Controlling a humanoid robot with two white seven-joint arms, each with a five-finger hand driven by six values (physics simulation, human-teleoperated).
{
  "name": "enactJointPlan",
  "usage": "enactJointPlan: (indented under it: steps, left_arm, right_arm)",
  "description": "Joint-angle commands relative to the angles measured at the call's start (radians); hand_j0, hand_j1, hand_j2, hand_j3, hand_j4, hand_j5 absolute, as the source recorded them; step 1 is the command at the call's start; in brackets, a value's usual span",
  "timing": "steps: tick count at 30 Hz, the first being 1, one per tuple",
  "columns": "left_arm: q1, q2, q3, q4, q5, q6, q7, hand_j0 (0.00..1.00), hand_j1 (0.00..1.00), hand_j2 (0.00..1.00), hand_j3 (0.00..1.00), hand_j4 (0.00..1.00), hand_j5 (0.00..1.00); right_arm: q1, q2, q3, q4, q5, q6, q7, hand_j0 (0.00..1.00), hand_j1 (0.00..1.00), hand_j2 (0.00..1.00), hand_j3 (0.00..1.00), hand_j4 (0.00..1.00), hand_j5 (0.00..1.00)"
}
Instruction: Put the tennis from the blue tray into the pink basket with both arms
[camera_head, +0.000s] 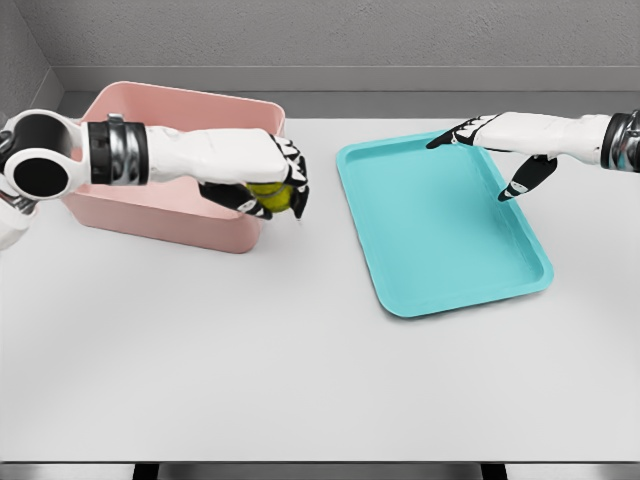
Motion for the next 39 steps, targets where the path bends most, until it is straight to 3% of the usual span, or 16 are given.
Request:
enactJointPlan:
  steps: [1, 13, 22, 25, 27, 28, 29, 34, 36, 39]
  left_arm:
    - [0.000, 0.001, 0.001, 0.020, 0.004, 0.002, 0.001, 0.44, 0.44, 0.44, 0.44, 0.44, 0.44]
    - [-0.011, 0.001, 0.018, 0.120, 0.003, -0.006, 0.001, 0.44, 0.44, 0.44, 0.44, 0.44, 0.44]
    - [-0.043, -0.016, 0.040, 0.336, -0.002, -0.141, 0.001, 0.44, 0.44, 0.44, 0.44, 0.44, 0.44]
    - [-0.043, -0.017, 0.054, 0.368, -0.005, -0.152, 0.001, 0.45, 0.45, 0.45, 0.45, 0.45, 0.45]
    - [-0.043, -0.017, 0.055, 0.388, -0.023, -0.150, 0.001, 0.79, 0.79, 0.79, 0.79, 0.79, 0.79]
    - [-0.043, -0.016, 0.058, 0.388, -0.034, -0.152, 0.001, 0.95, 0.95, 0.95, 0.95, 0.95, 0.95]
    - [-0.041, -0.011, 0.069, 0.387, -0.048, -0.152, 0.001, 1.00, 1.00, 1.00, 1.00, 1.00, 1.00]
    - [-0.037, -0.004, 0.077, 0.368, -0.045, -0.153, 0.001, 1.00, 1.00, 1.00, 1.00, 1.00, 1.00]
    - [-0.018, 0.002, 0.104, 0.272, -0.034, -0.206, 0.001, 1.00, 1.00, 1.00, 1.00, 1.00, 1.00]
    - [0.011, 0.173, 0.112, 0.077, 0.098, -0.206, 0.001, 1.00, 1.00, 1.00, 1.00, 1.00, 1.00]
  right_arm:
    - [0.000, -0.001, -0.001, 0.000, -0.006, 0.002, 0.000, 1.00, 1.00, 1.00, 1.00, 1.00, 1.00]
    - [0.000, -0.001, -0.001, 0.000, -0.005, 0.002, 0.000, 1.00, 1.00, 1.00, 1.00, 1.00, 1.00]
    - [0.000, -0.001, -0.001, -0.011, -0.005, 0.002, 0.000, 1.00, 1.00, 1.00, 1.00, 1.00, 1.00]
    - [0.000, -0.001, -0.001, -0.012, -0.006, 0.002, 0.000, 1.00, 1.00, 1.00, 1.00, 1.00, 1.00]
    - [0.000, -0.001, -0.001, -0.014, -0.005, 0.002, 0.000, 1.00, 1.00, 1.00, 1.00, 1.00, 1.00]
    - [0.000, 0.001, -0.001, -0.014, -0.006, 0.002, 0.000, 1.00, 1.00, 1.00, 1.00, 1.00, 1.00]
    - [-0.002, 0.001, -0.003, -0.014, -0.006, 0.002, 0.000, 1.00, 1.00, 1.00, 1.00, 1.00, 1.00]
    - [-0.006, 0.007, -0.006, -0.014, -0.005, 0.002, 0.000, 1.00, 1.00, 1.00, 1.00, 1.00, 1.00]
    - [-0.009, 0.006, -0.007, -0.014, -0.005, 0.002, 0.000, 1.00, 1.00, 1.00, 1.00, 1.00, 1.00]
    - [-0.012, 0.006, -0.011, -0.014, -0.005, 0.002, 0.000, 1.00, 1.00, 1.00, 1.00, 1.00, 1.00]
